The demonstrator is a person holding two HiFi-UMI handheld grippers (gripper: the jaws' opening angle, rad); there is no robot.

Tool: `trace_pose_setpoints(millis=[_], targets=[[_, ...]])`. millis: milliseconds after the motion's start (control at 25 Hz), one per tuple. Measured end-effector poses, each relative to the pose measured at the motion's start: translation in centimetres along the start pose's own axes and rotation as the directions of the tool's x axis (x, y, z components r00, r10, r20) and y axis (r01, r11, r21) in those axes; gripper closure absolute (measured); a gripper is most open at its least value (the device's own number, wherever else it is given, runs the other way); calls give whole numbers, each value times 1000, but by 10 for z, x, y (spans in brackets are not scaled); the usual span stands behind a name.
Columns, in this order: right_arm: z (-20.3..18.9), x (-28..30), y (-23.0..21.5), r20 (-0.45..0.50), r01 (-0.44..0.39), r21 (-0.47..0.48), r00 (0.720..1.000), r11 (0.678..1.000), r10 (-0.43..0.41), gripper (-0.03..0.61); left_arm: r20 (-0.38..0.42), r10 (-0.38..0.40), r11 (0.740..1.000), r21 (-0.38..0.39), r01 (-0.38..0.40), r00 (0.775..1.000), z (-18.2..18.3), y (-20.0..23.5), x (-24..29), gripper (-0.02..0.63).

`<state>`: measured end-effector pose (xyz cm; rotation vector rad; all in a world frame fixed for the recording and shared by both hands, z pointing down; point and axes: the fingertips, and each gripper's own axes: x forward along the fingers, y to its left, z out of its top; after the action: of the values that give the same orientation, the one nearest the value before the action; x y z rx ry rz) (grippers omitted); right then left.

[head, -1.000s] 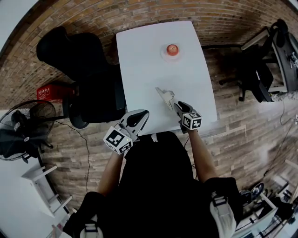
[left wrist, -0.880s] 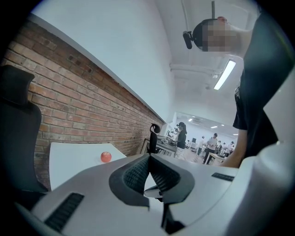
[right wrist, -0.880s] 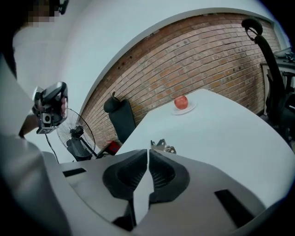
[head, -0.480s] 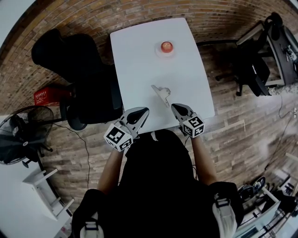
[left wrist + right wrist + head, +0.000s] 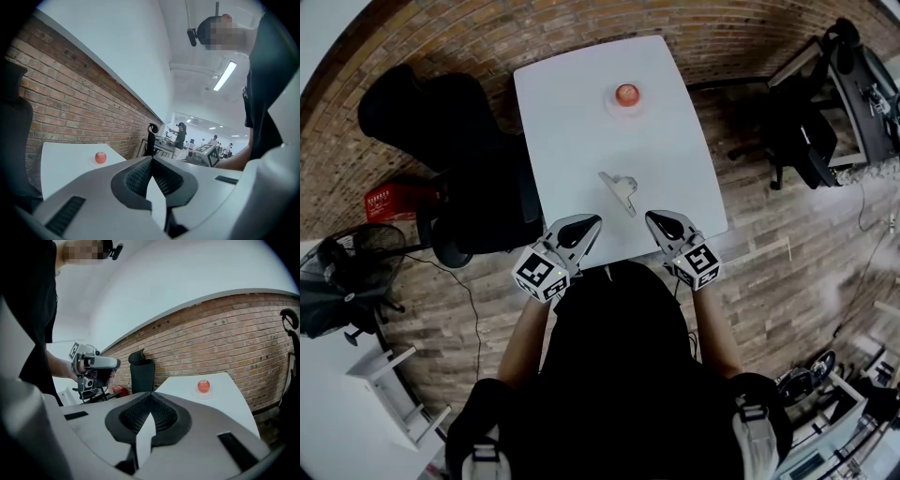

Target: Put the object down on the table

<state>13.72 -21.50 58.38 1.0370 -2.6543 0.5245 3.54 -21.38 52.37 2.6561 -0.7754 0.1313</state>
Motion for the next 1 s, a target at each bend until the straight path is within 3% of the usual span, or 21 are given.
trace_pose_setpoints(millis=[280, 680, 1000], targets=[[14, -10, 11, 38, -36, 1, 999, 999, 36, 581, 1, 13, 1000, 4, -13, 1000, -5, -3, 1, 592], [17, -7, 26, 74, -74, -68, 994, 995, 79, 581, 5, 31, 999, 9, -32, 999, -12, -6, -4, 592], [12, -8, 31, 32, -82, -81, 996, 993, 85, 581, 6, 38, 999, 10, -38, 999, -12, -7, -5, 592]])
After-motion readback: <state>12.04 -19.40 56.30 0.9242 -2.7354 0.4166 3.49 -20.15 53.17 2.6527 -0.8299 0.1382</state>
